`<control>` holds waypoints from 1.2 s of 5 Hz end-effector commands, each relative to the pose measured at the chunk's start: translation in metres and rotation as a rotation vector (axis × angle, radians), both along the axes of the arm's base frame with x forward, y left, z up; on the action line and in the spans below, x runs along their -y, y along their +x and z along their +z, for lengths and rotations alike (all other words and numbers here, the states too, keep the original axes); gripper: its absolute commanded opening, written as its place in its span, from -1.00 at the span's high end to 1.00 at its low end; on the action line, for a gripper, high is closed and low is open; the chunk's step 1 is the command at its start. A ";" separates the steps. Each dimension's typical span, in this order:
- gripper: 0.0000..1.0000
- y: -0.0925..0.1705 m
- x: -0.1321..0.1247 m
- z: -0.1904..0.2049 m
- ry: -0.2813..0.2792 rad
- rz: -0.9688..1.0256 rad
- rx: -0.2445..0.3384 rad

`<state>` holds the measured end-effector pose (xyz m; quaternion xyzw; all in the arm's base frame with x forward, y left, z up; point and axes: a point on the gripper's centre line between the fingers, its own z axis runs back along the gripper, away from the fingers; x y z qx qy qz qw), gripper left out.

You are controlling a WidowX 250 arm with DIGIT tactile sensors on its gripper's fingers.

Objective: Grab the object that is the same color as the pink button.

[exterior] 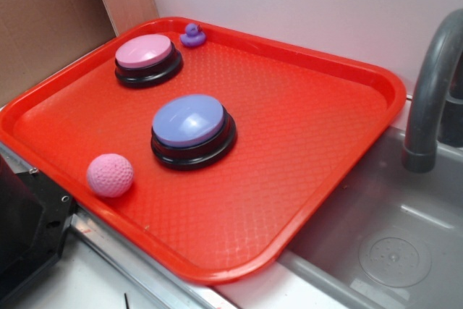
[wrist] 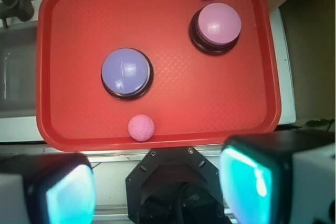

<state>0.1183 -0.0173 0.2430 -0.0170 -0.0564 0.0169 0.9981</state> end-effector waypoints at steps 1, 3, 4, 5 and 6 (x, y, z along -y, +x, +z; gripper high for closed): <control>-1.00 0.000 0.000 0.000 0.000 0.000 0.000; -1.00 0.033 0.026 -0.071 0.003 -0.023 0.007; -1.00 0.035 0.036 -0.106 -0.044 -0.037 -0.009; -1.00 0.011 0.034 -0.110 -0.057 -0.049 -0.026; -1.00 -0.017 0.019 -0.103 -0.022 -0.095 0.015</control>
